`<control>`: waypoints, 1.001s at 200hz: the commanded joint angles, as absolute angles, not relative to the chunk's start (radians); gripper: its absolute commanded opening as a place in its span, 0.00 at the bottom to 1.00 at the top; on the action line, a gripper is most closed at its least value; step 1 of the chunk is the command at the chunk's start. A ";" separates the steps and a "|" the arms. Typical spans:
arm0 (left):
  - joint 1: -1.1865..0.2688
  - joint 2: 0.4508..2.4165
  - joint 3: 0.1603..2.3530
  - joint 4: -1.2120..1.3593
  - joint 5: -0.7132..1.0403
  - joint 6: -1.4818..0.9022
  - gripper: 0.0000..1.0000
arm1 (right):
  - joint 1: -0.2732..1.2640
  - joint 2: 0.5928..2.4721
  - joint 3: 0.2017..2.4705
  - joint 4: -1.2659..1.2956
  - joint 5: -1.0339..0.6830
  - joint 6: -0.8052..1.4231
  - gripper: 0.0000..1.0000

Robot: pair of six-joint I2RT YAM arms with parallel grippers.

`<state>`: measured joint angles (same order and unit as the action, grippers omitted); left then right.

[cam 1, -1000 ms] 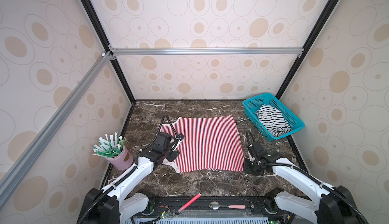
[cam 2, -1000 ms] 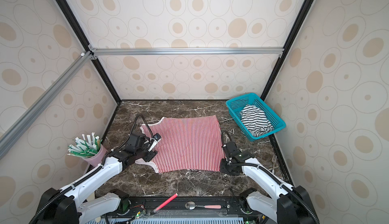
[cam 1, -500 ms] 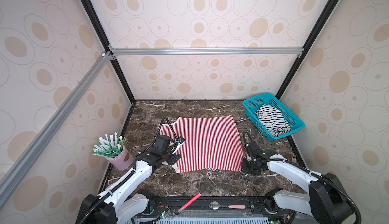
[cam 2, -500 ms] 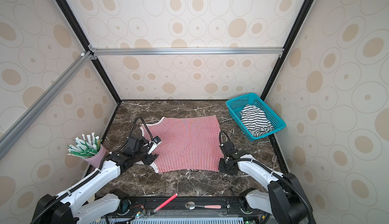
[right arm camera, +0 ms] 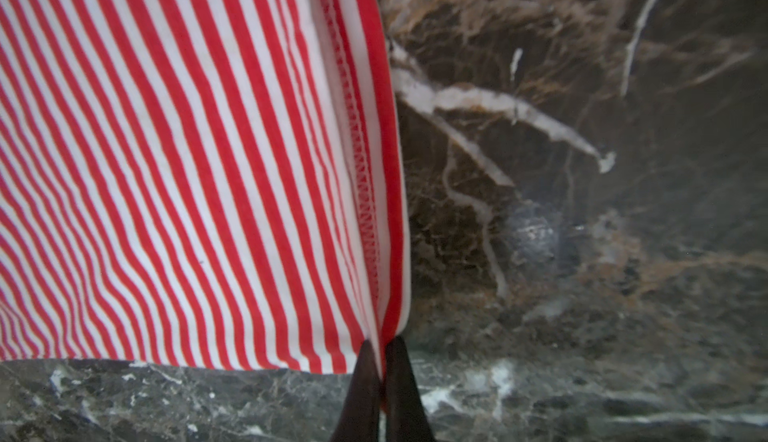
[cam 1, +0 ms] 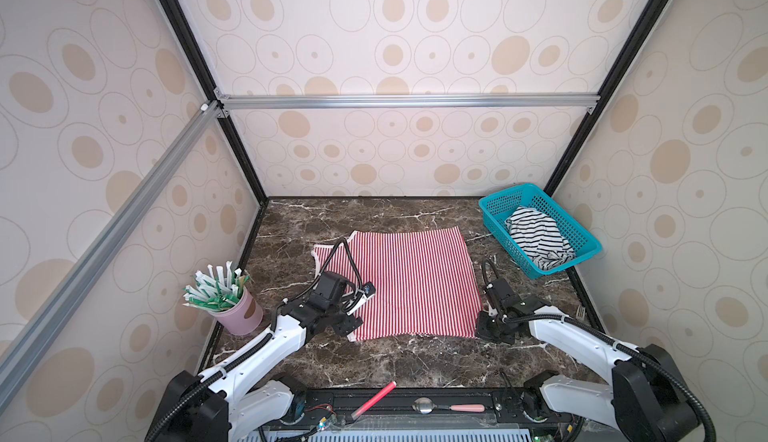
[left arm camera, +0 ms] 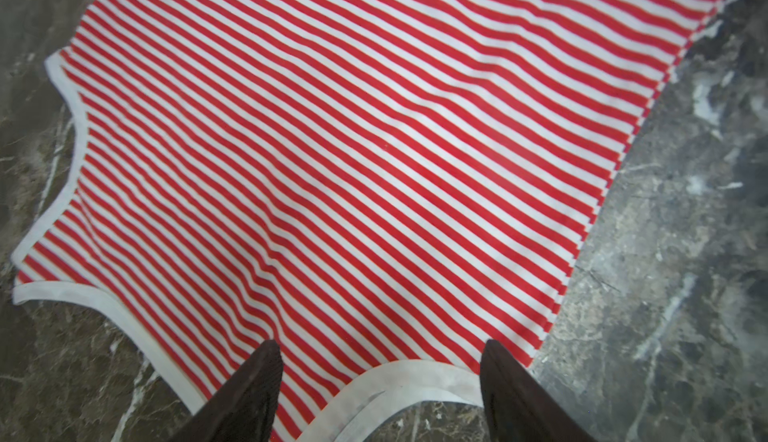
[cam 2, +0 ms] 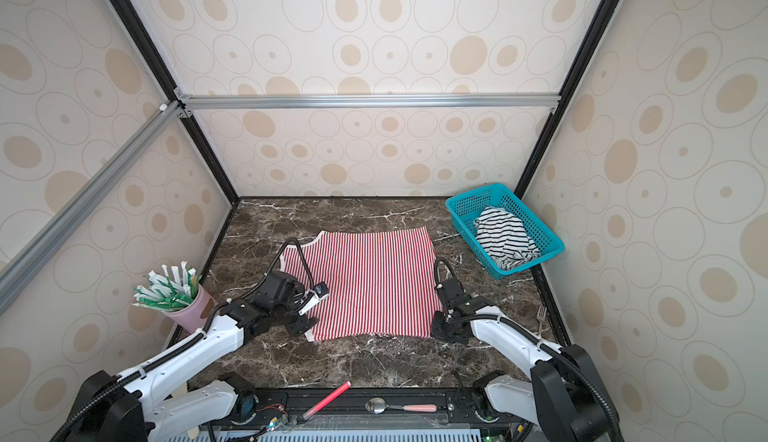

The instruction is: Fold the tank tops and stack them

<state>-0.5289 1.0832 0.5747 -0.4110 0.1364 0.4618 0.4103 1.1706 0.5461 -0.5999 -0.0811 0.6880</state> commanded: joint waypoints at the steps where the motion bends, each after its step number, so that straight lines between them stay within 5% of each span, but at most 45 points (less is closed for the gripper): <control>1: -0.570 1.093 0.563 -0.467 0.144 0.525 0.76 | 0.410 1.127 0.606 -0.650 -0.098 0.682 0.00; 149: -0.649 1.208 0.535 -0.499 0.094 0.575 0.58 | 0.410 1.154 0.749 -0.649 -0.104 0.667 0.00; 200: -0.654 1.235 0.540 -0.509 0.109 0.587 0.38 | 0.410 1.129 0.734 -0.657 -0.094 0.668 0.00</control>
